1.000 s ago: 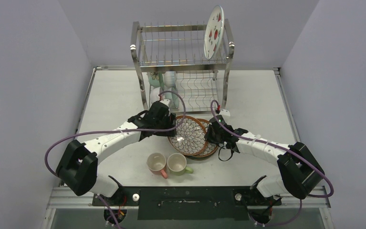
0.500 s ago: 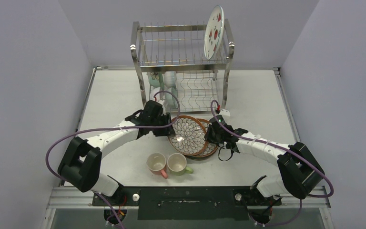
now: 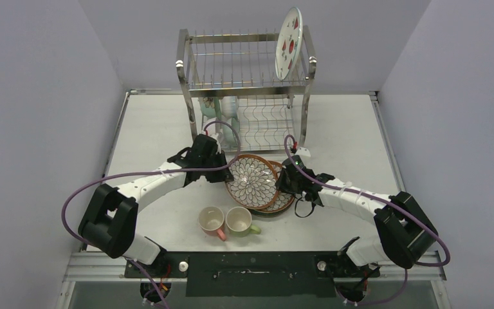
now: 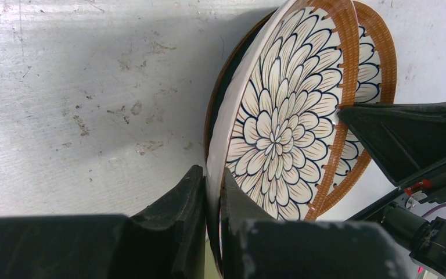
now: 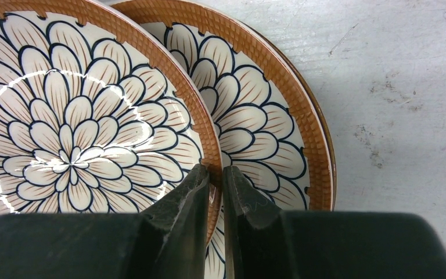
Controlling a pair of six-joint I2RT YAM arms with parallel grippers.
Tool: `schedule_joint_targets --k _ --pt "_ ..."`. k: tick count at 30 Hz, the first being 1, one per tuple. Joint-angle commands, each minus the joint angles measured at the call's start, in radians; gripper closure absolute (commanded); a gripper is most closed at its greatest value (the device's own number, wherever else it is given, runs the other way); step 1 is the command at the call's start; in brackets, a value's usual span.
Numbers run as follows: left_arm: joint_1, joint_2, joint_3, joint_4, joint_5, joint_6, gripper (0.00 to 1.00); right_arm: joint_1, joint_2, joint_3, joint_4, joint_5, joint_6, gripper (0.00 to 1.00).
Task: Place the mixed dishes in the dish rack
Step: Pick up the plate at the center of the board.
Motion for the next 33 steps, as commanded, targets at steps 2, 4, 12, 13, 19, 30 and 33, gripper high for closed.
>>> schedule_joint_targets --k 2,4,12,13,19,30,33 --pt "0.008 -0.021 0.001 0.061 0.078 0.002 1.00 0.005 0.007 -0.015 -0.033 0.017 -0.003 1.00" --pt "0.015 -0.032 -0.007 0.085 0.092 -0.012 1.00 0.004 -0.002 -0.012 -0.044 0.020 -0.003 1.00" --pt "0.047 -0.093 -0.043 0.195 0.152 -0.067 1.00 0.001 -0.093 0.002 -0.105 0.036 -0.009 0.73" --pt "0.050 -0.101 -0.048 0.206 0.159 -0.072 1.00 0.000 -0.109 0.004 -0.114 0.036 -0.009 0.69" --pt "0.070 -0.139 -0.056 0.255 0.201 -0.110 1.00 -0.006 -0.235 0.015 -0.165 0.037 -0.019 0.52" --pt "0.099 -0.216 -0.081 0.405 0.316 -0.215 1.00 -0.025 -0.454 0.002 -0.138 -0.065 0.020 0.25" --pt "0.104 -0.239 -0.088 0.435 0.346 -0.245 1.00 -0.031 -0.489 0.008 -0.132 -0.082 0.035 0.20"
